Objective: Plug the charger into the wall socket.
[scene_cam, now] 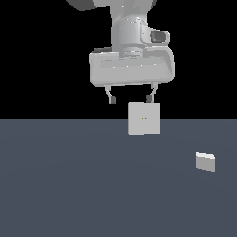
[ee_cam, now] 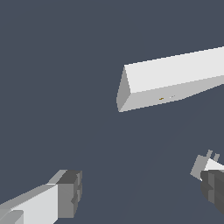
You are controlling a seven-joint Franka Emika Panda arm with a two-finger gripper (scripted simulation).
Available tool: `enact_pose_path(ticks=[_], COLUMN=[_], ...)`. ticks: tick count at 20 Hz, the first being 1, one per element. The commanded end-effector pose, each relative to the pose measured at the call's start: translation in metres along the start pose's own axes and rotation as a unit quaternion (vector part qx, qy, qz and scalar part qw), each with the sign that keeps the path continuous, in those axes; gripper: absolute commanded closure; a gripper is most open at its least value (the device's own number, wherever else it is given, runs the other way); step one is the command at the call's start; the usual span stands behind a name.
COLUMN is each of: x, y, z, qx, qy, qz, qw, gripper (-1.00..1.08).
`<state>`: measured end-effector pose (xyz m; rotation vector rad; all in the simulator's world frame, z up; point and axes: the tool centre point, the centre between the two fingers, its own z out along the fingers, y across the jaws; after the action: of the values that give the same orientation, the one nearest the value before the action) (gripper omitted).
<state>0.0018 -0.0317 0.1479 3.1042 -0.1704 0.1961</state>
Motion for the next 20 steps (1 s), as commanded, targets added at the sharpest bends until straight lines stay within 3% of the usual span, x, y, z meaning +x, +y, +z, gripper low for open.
enact_pose_path(ticks=[1, 10, 20], x=[-0.003, -0.017, -0.038], y=[0.014, 0.068, 0.121], z=[0.008, 0.035, 0.064], qx=[-0.005, -0.025, -0.047], qy=[0.013, 0.065, 0.116], qz=[0.022, 0.105, 0.189], qw=[0.9997, 0.992, 0.9739], gripper=[-0.92, -0.92, -0.92])
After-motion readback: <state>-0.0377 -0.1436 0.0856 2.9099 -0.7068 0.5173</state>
